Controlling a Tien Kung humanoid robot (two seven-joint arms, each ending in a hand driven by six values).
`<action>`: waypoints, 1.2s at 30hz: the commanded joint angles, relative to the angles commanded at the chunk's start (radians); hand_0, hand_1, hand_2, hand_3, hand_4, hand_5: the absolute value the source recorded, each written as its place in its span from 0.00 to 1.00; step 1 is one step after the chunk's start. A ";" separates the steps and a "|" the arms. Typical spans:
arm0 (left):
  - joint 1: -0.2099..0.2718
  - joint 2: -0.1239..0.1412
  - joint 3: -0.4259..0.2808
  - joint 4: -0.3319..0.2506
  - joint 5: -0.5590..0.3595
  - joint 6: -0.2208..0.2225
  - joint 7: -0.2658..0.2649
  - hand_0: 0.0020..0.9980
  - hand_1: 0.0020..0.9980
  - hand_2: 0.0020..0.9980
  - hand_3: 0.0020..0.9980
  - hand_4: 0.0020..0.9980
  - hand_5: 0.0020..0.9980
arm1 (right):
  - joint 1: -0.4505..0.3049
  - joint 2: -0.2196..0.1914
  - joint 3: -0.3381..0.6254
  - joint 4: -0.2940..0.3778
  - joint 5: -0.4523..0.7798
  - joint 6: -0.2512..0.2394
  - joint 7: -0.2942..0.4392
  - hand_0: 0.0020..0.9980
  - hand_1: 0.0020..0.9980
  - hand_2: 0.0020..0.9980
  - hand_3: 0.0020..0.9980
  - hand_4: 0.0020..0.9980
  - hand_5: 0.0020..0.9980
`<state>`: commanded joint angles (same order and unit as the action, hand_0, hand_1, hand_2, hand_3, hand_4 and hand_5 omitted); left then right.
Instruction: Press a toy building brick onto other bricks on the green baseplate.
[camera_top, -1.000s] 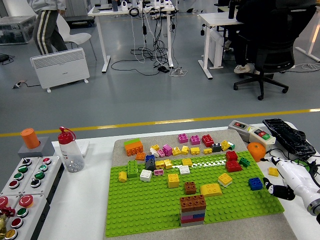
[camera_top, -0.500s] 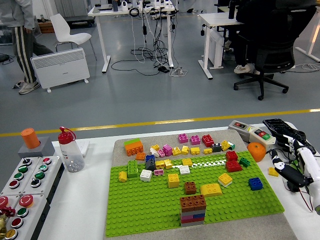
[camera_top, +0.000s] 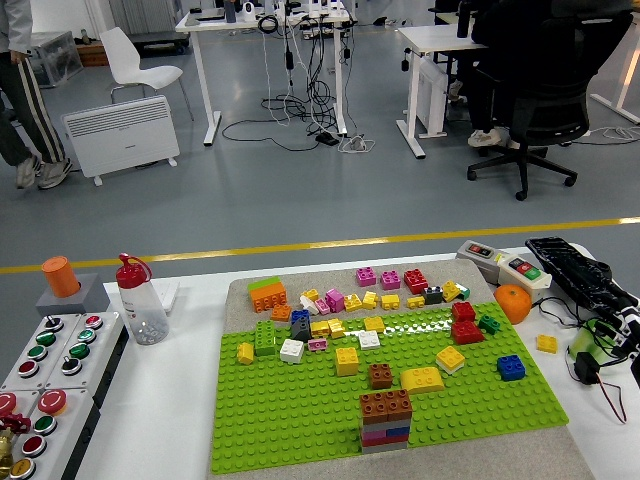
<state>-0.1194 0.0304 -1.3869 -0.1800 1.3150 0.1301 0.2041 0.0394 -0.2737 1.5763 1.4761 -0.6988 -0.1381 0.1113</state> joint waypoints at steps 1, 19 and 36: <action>0.000 0.000 0.001 0.000 -0.001 0.000 0.000 0.66 0.69 0.70 0.58 0.29 1.00 | -0.001 0.001 0.003 0.000 0.037 0.001 0.001 0.82 0.79 0.79 0.74 0.52 0.42; 0.001 -0.002 0.004 0.000 -0.003 -0.002 0.002 0.66 0.68 0.70 0.58 0.29 1.00 | 0.002 0.010 0.011 -0.001 0.648 0.016 -0.010 0.87 0.83 0.85 0.82 0.53 0.43; 0.009 -0.007 0.007 0.000 -0.003 0.001 0.005 0.66 0.69 0.70 0.58 0.29 1.00 | -0.003 0.004 -0.002 -0.021 0.829 0.013 -0.014 0.84 0.80 0.81 0.78 0.54 0.45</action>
<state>-0.1108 0.0230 -1.3799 -0.1800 1.3120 0.1308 0.2091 0.0367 -0.2693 1.5739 1.4548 0.1306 -0.1255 0.0971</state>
